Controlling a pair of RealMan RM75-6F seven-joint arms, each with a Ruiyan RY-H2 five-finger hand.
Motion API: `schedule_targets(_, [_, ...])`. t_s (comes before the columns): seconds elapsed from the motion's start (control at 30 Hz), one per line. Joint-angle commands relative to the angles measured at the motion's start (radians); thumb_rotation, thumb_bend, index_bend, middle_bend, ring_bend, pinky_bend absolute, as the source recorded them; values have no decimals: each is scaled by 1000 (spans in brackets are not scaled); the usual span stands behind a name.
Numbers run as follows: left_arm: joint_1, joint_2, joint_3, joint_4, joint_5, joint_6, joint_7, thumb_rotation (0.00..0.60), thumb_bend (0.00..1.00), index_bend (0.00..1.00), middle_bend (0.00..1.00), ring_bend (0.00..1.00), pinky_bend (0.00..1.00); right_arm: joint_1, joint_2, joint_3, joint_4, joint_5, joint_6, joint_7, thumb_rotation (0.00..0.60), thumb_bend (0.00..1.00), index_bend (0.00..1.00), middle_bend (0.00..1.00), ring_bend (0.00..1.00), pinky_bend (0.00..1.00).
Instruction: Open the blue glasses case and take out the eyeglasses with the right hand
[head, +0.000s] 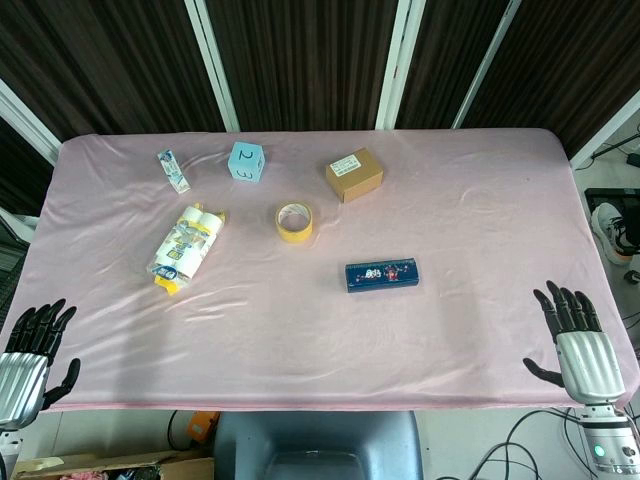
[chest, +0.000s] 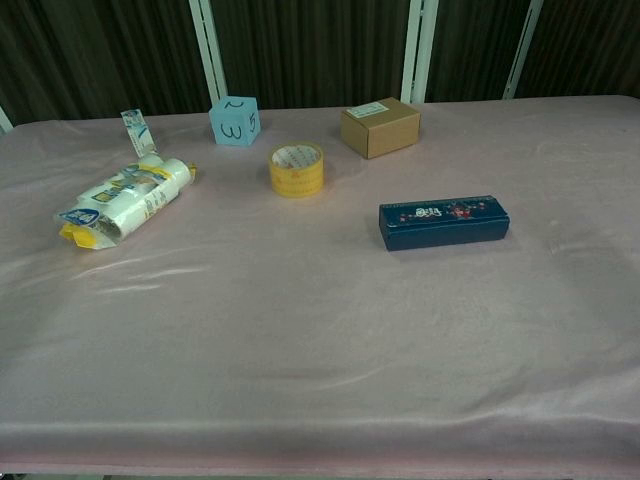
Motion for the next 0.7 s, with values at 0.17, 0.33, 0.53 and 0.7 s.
schedule_targets(0.17, [-6, -1, -1, -5, 1, -9, 2, 600, 427, 0, 0, 0, 15, 39, -35, 43, 58, 12, -43, 46, 600, 203, 2, 0, 0, 0])
schedule_targets(0.33, [-19, -2, -6, -4, 1, -24, -13, 600, 427, 0, 0, 0, 15, 164, -86, 129, 184, 81, -210, 106, 600, 203, 71, 0, 0, 0])
schedule_targets(0.53, [-33, -4, -14, -4, -18, -51, -13, 600, 427, 0, 0, 0, 16, 348, -151, 208, 355, 151, -454, 159, 600, 204, 193, 60, 0, 0])
schedule_targets(0.7, [-32, -7, -15, -6, -25, -51, -4, 600, 427, 0, 0, 0, 16, 453, -231, 214, 464, 146, -559, 155, 600, 215, 310, 193, 0, 0])
